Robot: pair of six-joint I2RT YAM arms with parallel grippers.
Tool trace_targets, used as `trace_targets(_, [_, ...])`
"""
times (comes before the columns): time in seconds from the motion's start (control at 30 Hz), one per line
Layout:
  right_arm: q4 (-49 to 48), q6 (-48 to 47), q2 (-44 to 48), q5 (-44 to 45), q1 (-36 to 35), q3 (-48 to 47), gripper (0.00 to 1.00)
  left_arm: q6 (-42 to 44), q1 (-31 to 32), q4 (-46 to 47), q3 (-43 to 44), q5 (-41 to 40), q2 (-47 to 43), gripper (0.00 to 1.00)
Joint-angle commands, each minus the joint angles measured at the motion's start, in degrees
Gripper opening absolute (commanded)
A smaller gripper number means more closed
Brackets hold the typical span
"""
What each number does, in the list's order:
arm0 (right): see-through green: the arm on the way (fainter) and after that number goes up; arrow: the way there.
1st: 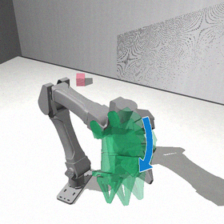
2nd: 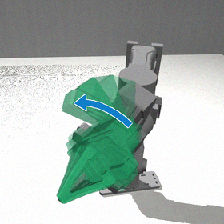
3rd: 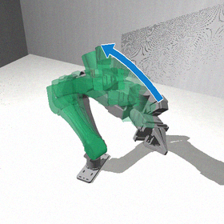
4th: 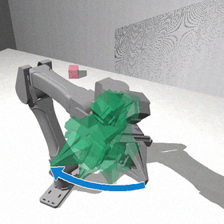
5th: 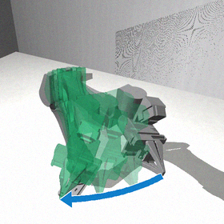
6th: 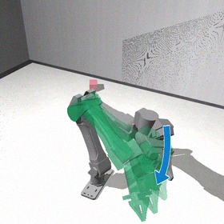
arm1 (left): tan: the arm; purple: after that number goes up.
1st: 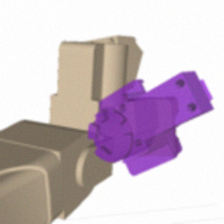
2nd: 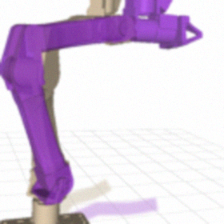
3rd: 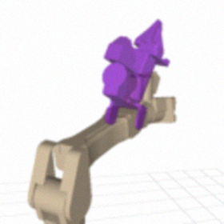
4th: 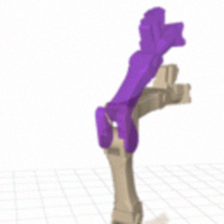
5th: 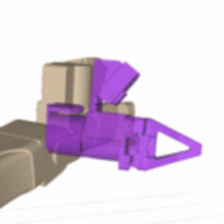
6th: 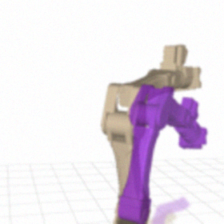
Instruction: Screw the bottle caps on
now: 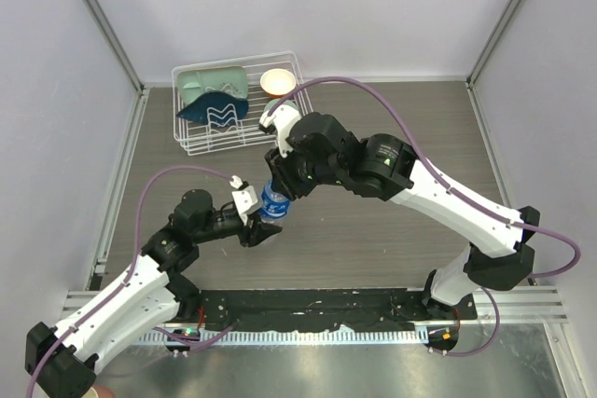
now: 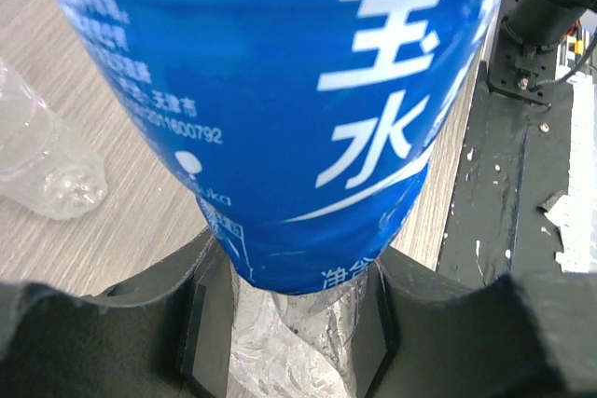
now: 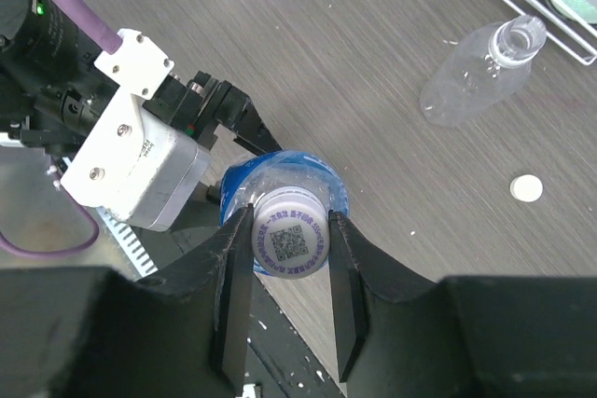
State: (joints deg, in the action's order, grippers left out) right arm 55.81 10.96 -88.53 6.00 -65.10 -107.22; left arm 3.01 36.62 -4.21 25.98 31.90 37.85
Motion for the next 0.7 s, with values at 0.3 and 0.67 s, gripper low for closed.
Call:
trace_targets(0.3, [-0.35, -0.85, 0.82, 0.15, -1.61, -0.88, 0.49, -2.74, -1.20, 17.04, 3.99, -0.43, -2.60, 0.00])
trace_targets(0.67, [-0.70, -2.26, 4.06, 1.03, -1.61, -1.94, 0.71, -4.23, -1.73, 16.60, 4.08, -0.35, -2.78, 0.00])
